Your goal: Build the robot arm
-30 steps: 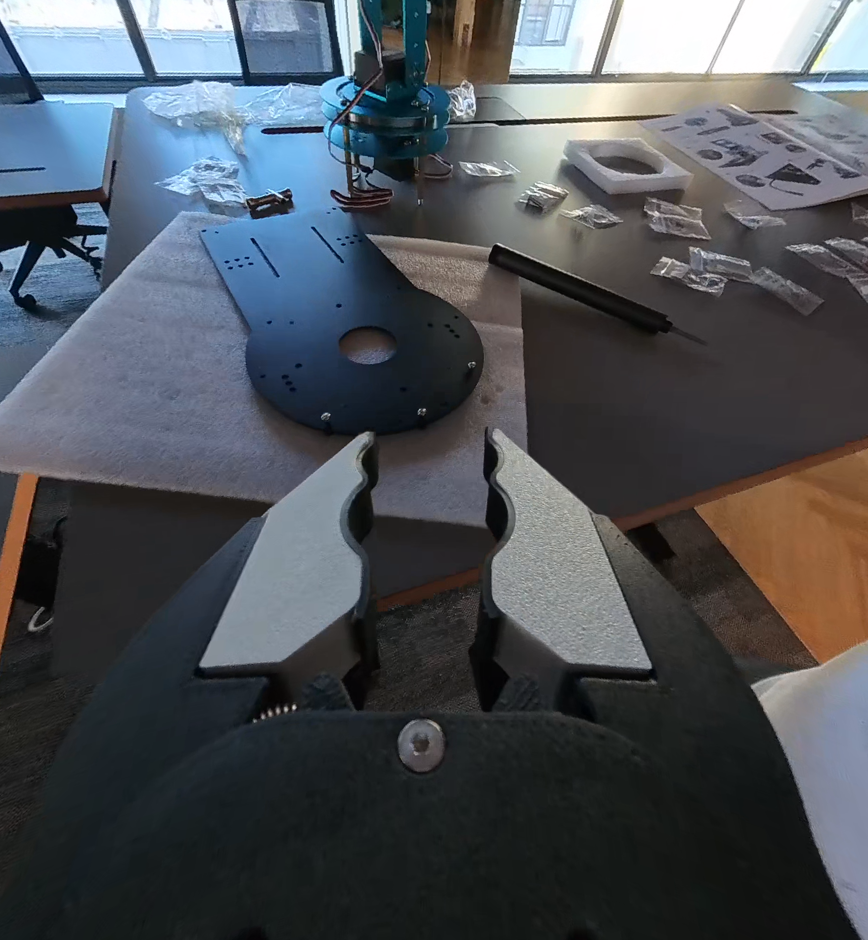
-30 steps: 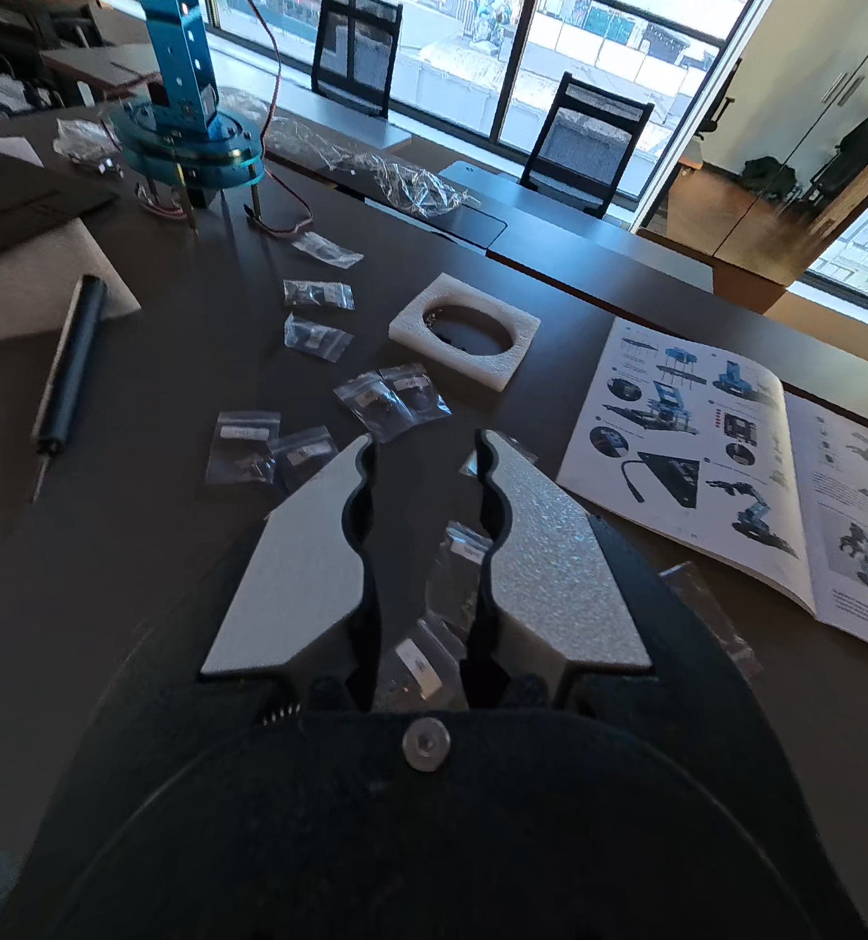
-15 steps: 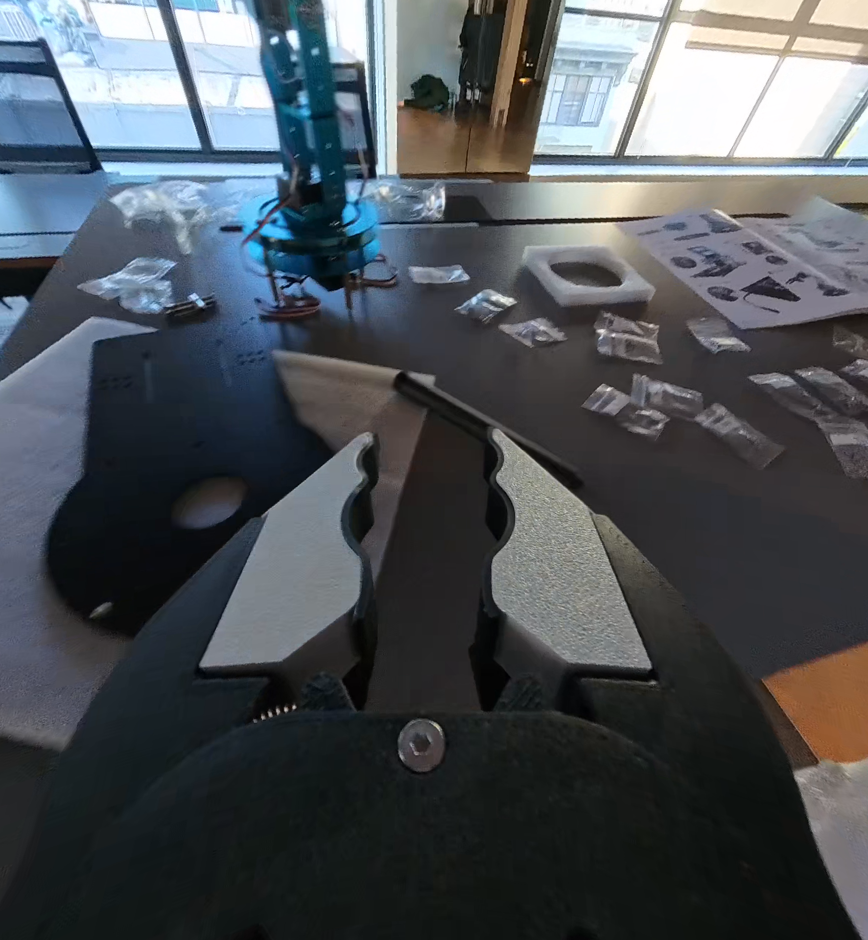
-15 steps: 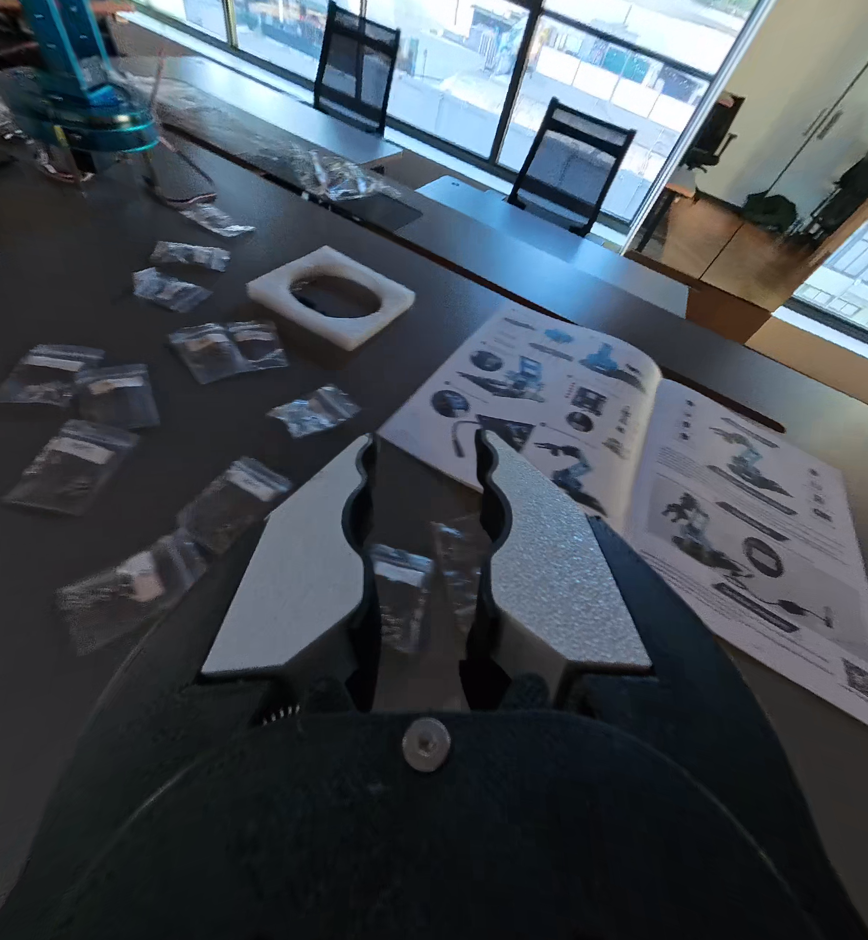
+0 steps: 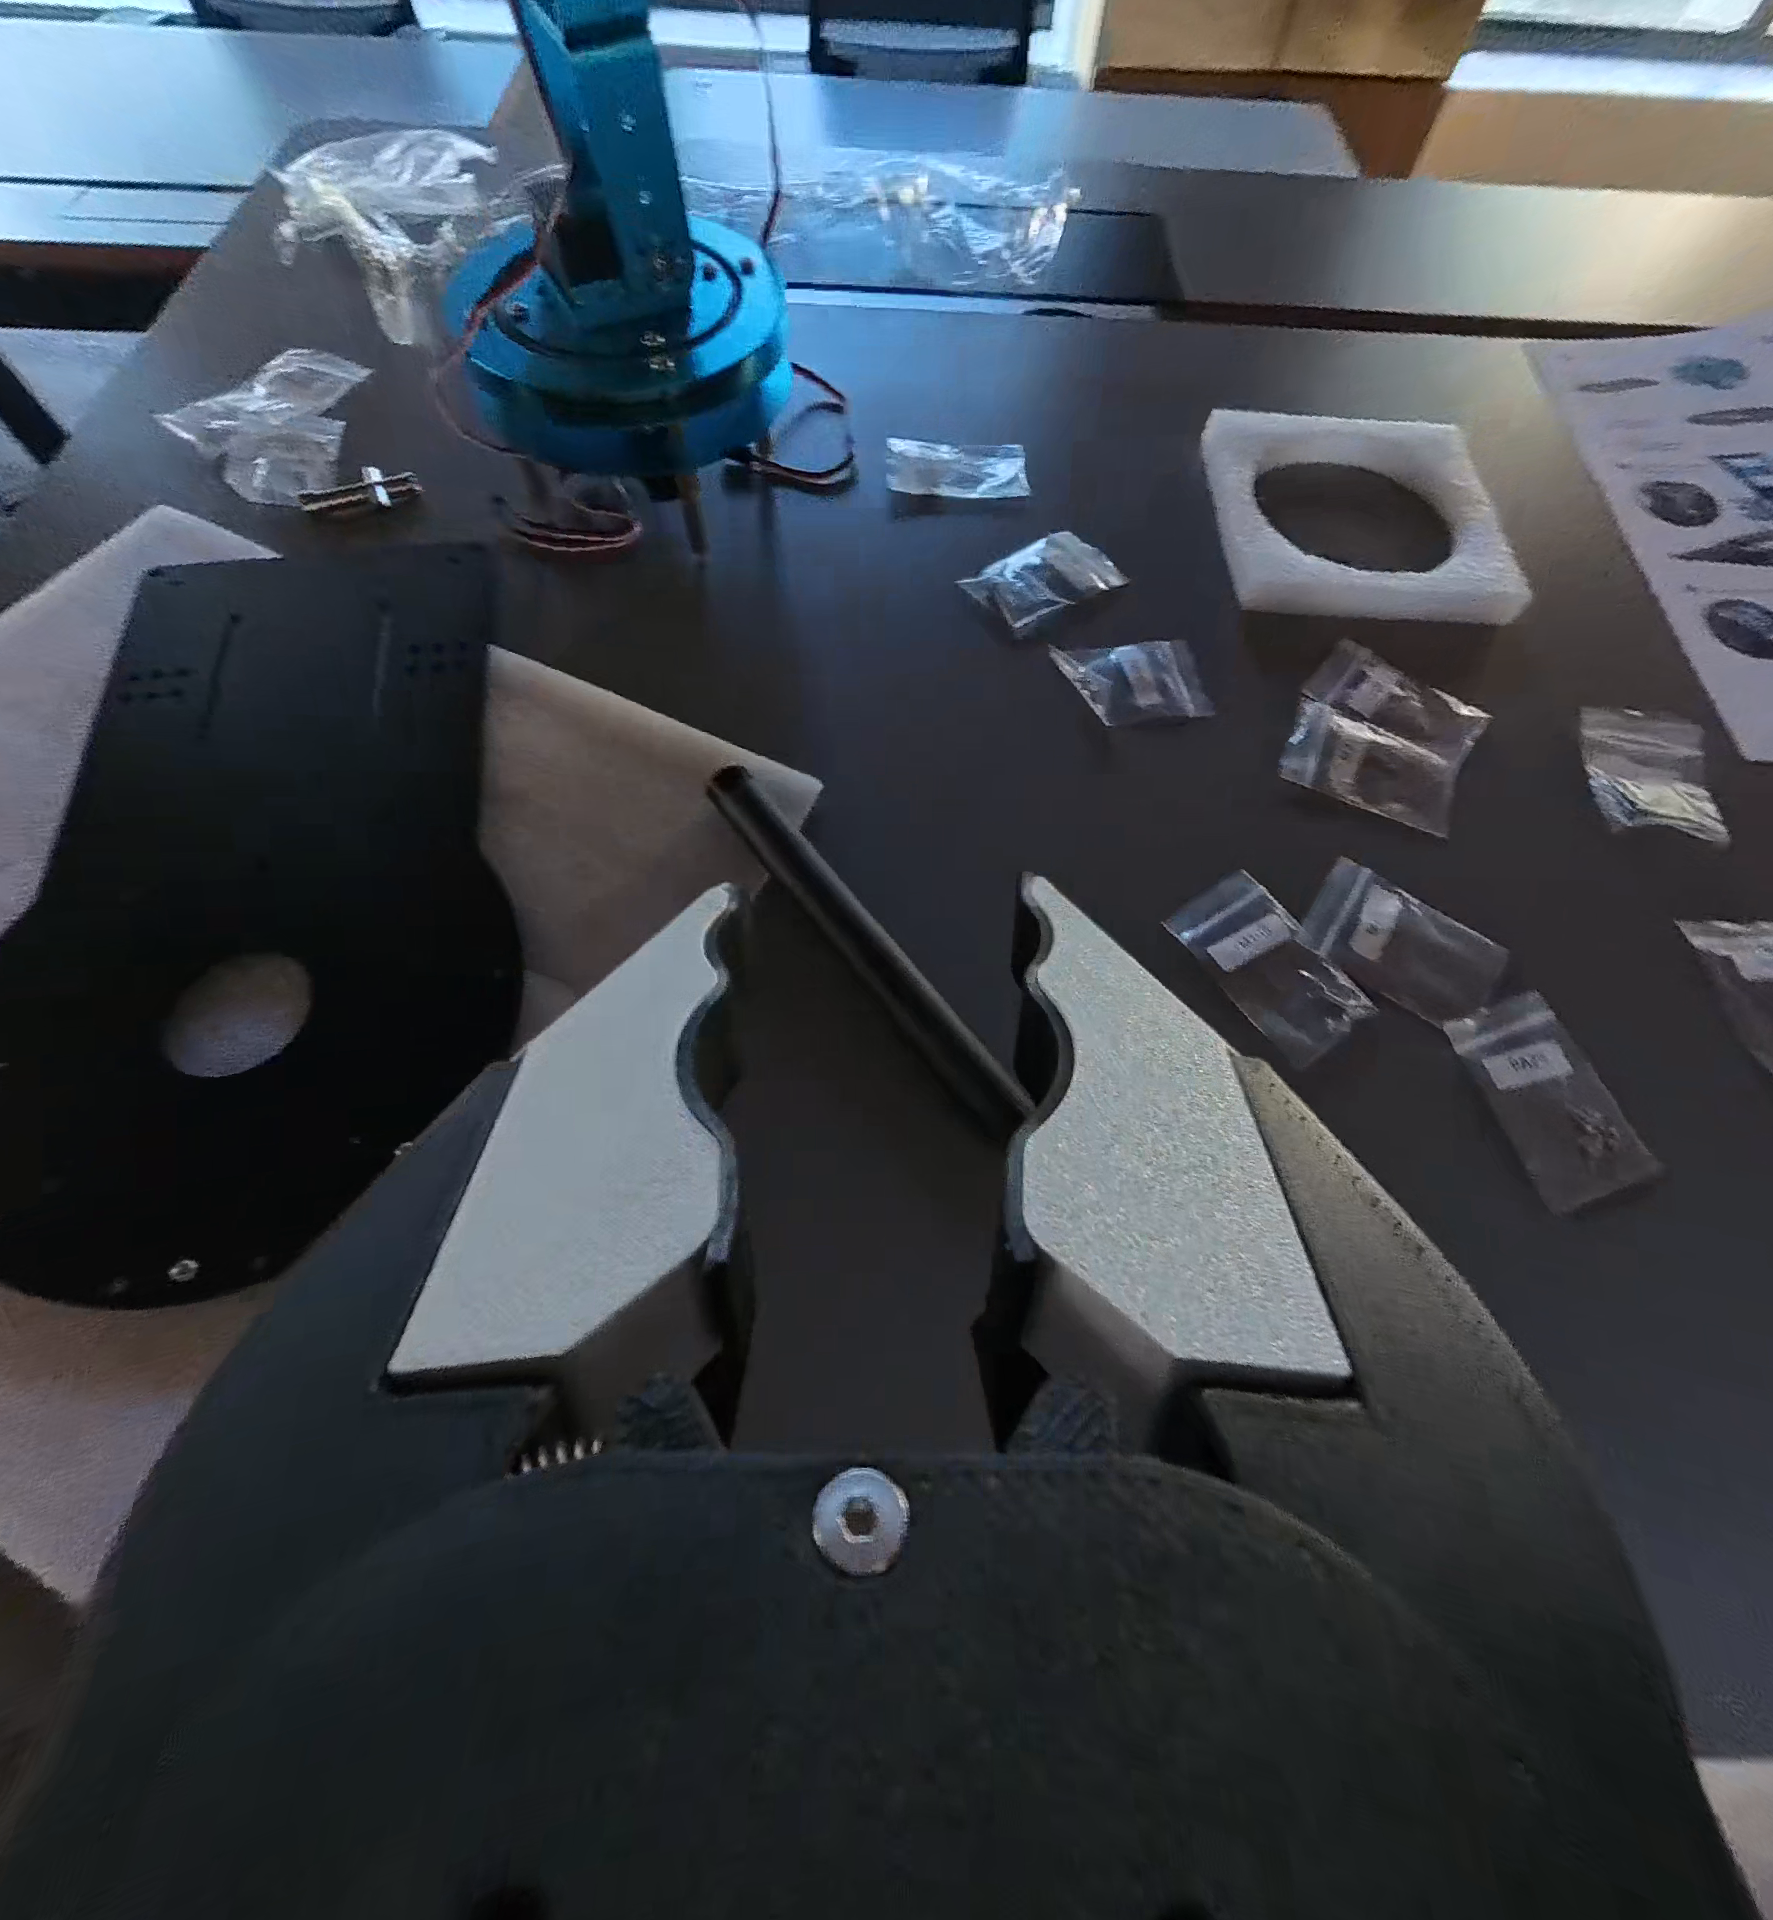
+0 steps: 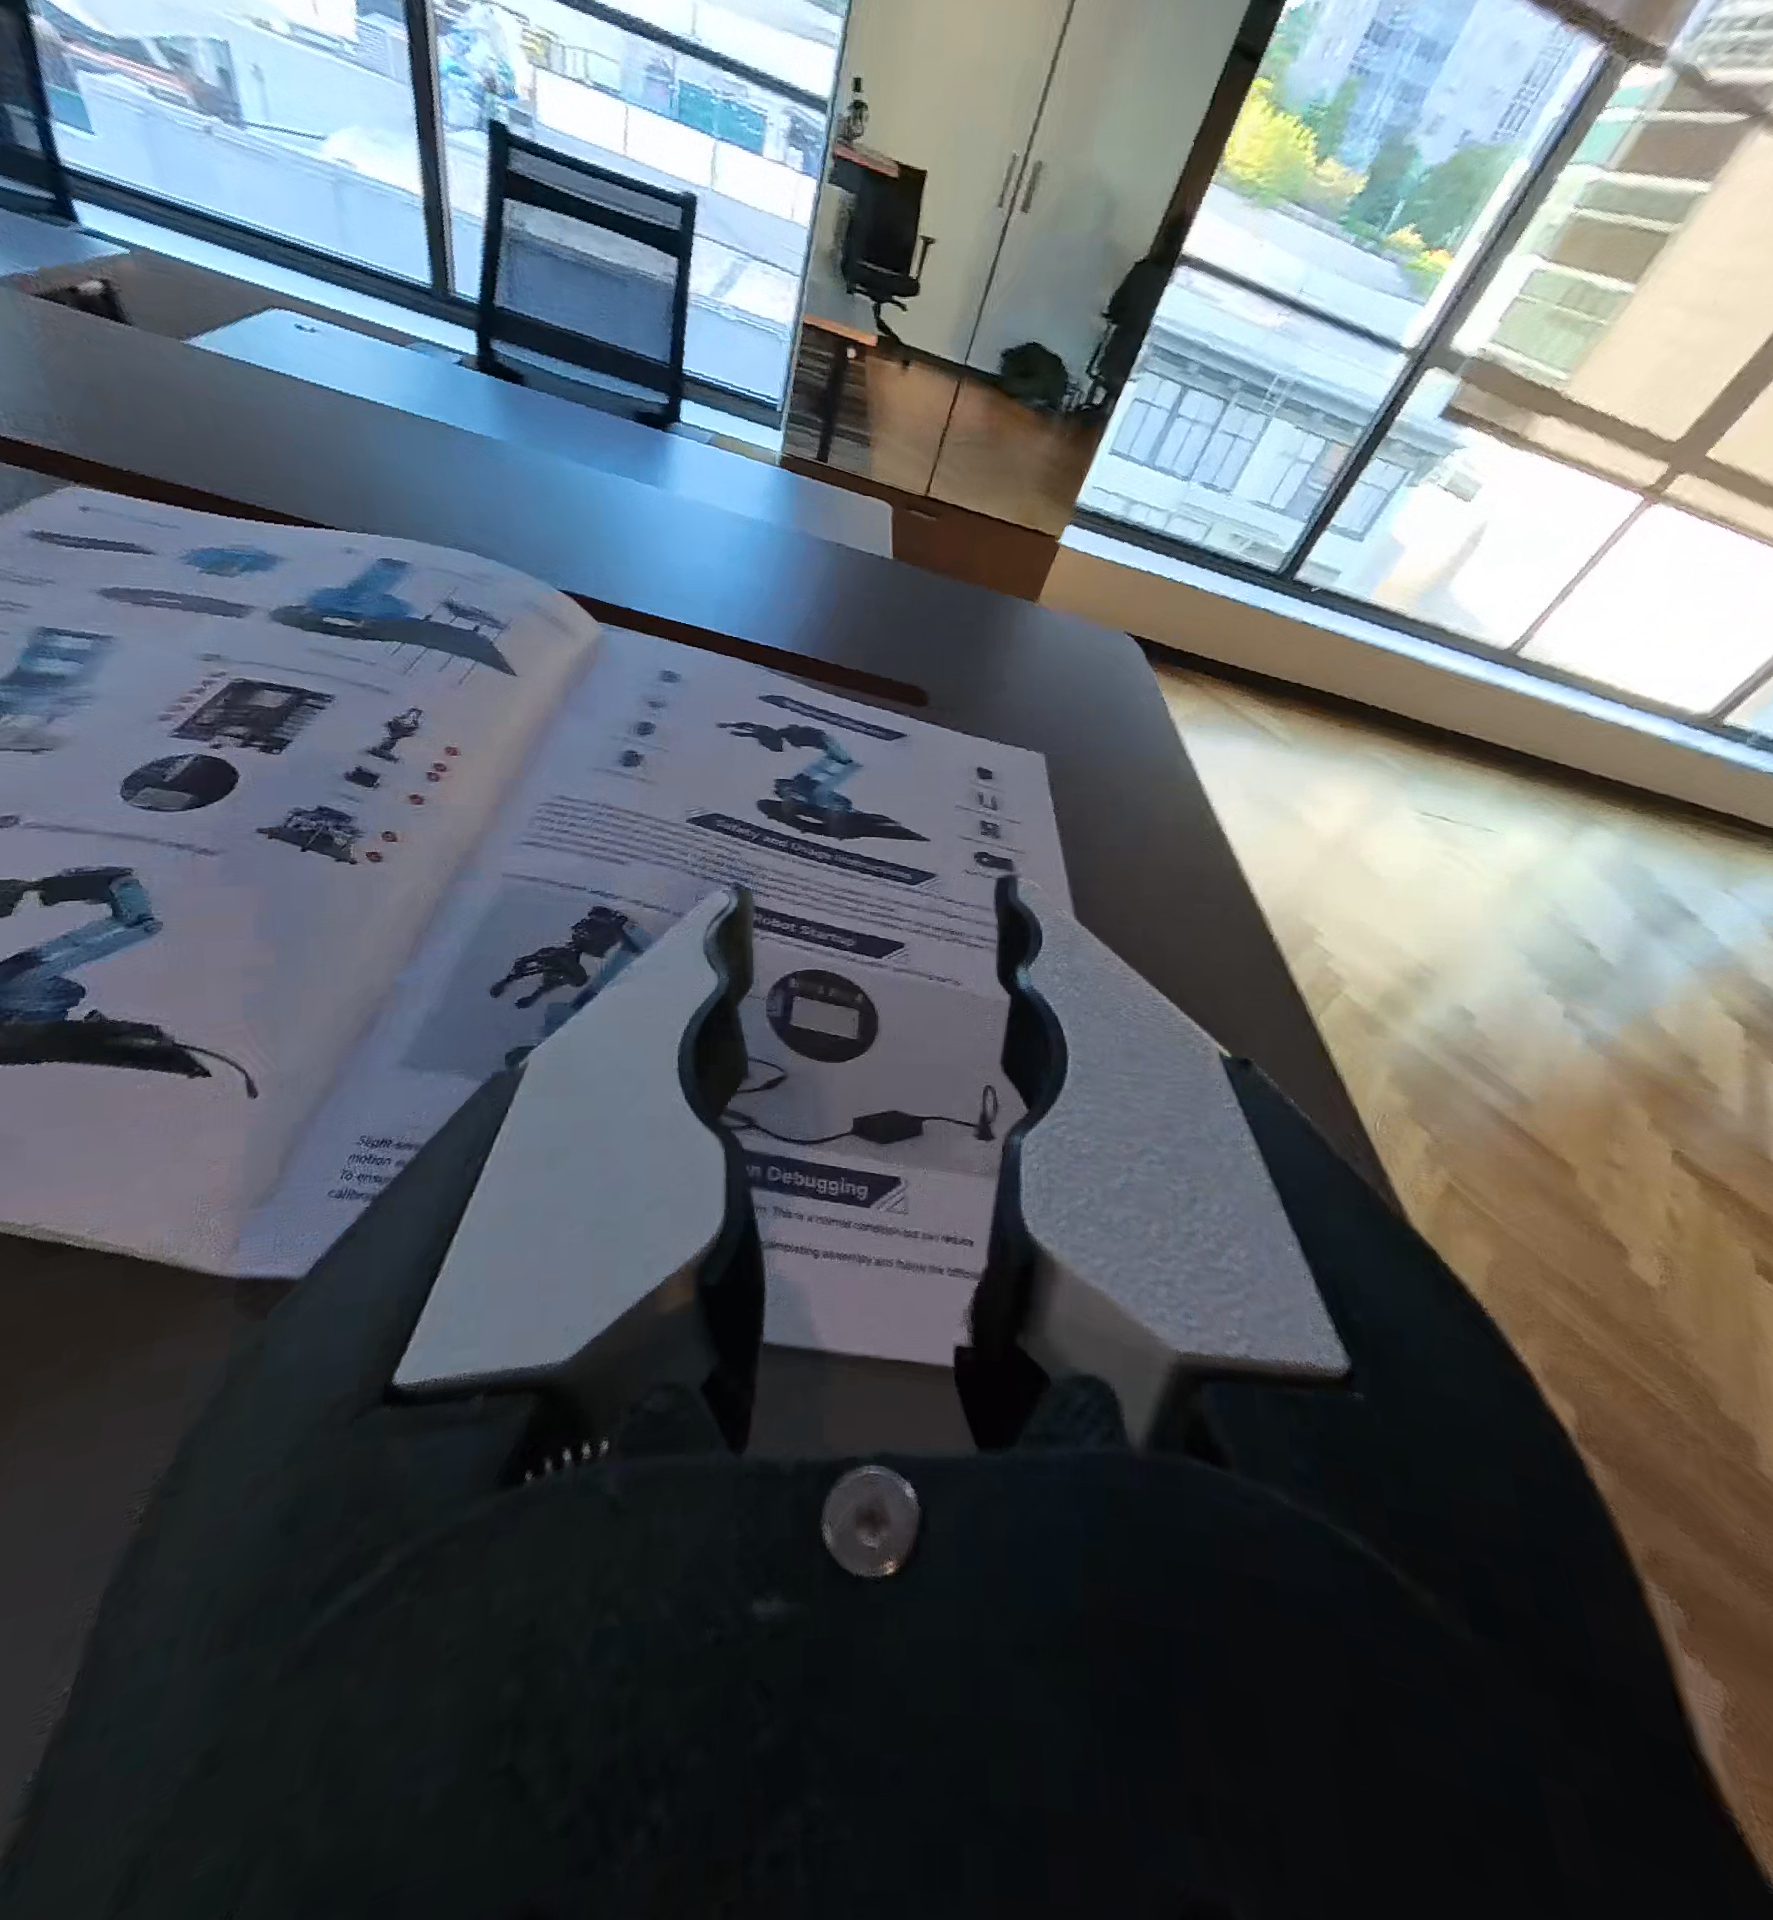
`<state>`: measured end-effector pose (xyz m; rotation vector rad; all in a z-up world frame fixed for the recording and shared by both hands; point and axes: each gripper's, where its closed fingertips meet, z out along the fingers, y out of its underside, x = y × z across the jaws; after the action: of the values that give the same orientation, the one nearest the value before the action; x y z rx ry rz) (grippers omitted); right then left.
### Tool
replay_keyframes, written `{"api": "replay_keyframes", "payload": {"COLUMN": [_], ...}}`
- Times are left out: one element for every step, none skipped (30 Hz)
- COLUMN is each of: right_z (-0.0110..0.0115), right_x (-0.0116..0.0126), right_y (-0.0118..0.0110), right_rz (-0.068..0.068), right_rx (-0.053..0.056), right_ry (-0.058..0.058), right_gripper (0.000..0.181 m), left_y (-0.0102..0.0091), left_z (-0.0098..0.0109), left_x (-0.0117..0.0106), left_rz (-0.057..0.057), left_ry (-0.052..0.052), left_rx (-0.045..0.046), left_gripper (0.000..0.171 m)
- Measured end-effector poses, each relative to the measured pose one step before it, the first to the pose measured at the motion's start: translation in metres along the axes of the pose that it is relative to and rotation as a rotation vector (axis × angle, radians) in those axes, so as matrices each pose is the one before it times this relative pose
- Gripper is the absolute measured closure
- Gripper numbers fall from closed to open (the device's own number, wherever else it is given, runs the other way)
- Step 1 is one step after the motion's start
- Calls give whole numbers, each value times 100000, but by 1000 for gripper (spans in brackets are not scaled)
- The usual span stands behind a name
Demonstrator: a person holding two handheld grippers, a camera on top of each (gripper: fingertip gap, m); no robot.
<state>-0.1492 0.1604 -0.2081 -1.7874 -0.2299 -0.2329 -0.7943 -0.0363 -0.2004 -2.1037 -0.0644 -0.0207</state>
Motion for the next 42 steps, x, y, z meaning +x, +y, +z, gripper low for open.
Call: {"api": "replay_keyframes", "payload": {"right_z": [414,261,106,29,2,4,-4,-1,30,72,103,104,94,114,144,127,101,95,77,38,-25,-82,-85,-42,-16,-13,-13,-37,-60,-63,-72,-78,-56,6,78,172,325,570,833,1093,1346,1574], "right_x": [-286,-287,-190,-200,-286,-311,-276,-249,-310,-295,-158,-103,-178,-308,-321,-146,-35,6,10,33,6,-24,-39,-87,-82,-151,-244,-301,-410,-586,-769,-933,-1162,-1390,-1549,-1646,-1753,-1922,-2143,-2291,-2317,-2281], "right_y": [446,460,337,109,-89,-137,-174,-217,-166,-49,123,143,100,140,186,211,249,271,229,152,74,-20,-79,-96,-87,-97,-149,-207,-316,-389,-434,-502,-550,-556,-558,-591,-567,-433,-359,-430,-456,-506], "right_rz": [1882,1879,817,-560,-1133,-327,1471,2674,2437,553,-1187,-2312,-2012,-911,-467,-412,-545,-583,-677,-810,-989,-831,-528,-519,-42,573,903,1105,1022,1078,971,464,389,520,432,535,1356,2992,4294,4178,2899,884], "right_rx": [-536,-274,-154,554,2014,2085,1610,1650,1116,156,-1026,-1186,-864,-969,-1181,-1217,-1169,-1301,-1335,-1180,-673,-32,317,212,62,145,391,631,979,998,943,1277,1198,660,237,142,-31,-941,-1571,-1342,-2092,-3040], "right_ry": [-2734,-2417,-1792,-1825,-2204,-2526,-2464,-2089,-2144,-1657,-384,92,-385,-1352,-1574,-620,-137,-83,-241,-23,-75,-53,-64,-333,-381,-864,-1375,-1498,-1642,-1814,-1742,-1601,-2217,-3428,-4465,-5191,-5943,-7073,-8284,-8897,-8911,-8806], "right_gripper": [135,136,136,137,137,138,138,140,140,140,141,141,142,142,142,142,142,142,142,142,142,143,144,144,144,145,145,146,148,149,149,149,149,149,149,151,153,153,153,154,155,156], "left_y": [-296,-274,-299,-285,-237,-214,-238,-297,-310,-286,-267,-263,-220,-137,-57,73,214,290,240,158,173,249,340,452,587,632,610,641,685,747,800,720,531,333,193,134,155,219,237,161,62,-90], "left_z": [204,229,261,289,356,416,449,447,446,408,355,285,193,109,47,6,-49,-118,-226,-316,-393,-444,-485,-478,-454,-449,-413,-362,-300,-228,-229,-289,-391,-496,-539,-567,-522,-450,-378,-322,-290,-267], "left_x": [-175,-24,110,165,201,283,397,487,529,503,460,414,363,279,204,193,139,0,-75,8,46,29,23,135,99,-1,142,337,292,194,144,87,22,-23,-27,-16,-65,-152,-196,-165,-104,-63], "left_rz": [118,-143,-326,-223,-117,-187,-380,-549,-710,-866,-923,-790,-456,-107,115,349,791,1266,1292,831,420,390,572,889,1126,1431,1649,1130,210,-300,-458,-333,-97,-233,-512,-559,-327,-188,-310,-493,-612,-410], "left_ry": [-2539,-1917,-1306,-1095,-916,-431,198,694,1015,1081,947,911,804,462,306,468,409,-185,-408,333,845,641,698,1423,1308,762,1678,2930,2702,2124,2020,1852,1455,1087,1036,1124,998,572,417,794,1277,1516], "left_rx": [-1010,-956,-603,-354,-464,-535,-290,99,273,199,277,619,824,777,564,79,-685,-1077,-624,74,255,154,63,-400,-1083,-1028,-433,-222,-272,-716,-1566,-1812,-1132,-78,823,1298,1341,1007,672,563,526,539], "left_gripper": [122,122,122,122,123,123,123,123,123,123,123,123,124,124,124,125,125,125,125,126,127,129,130,133,133,134,139,144,145,146,146,146,148,148,149,150,151,153,153,153,154,155]}}
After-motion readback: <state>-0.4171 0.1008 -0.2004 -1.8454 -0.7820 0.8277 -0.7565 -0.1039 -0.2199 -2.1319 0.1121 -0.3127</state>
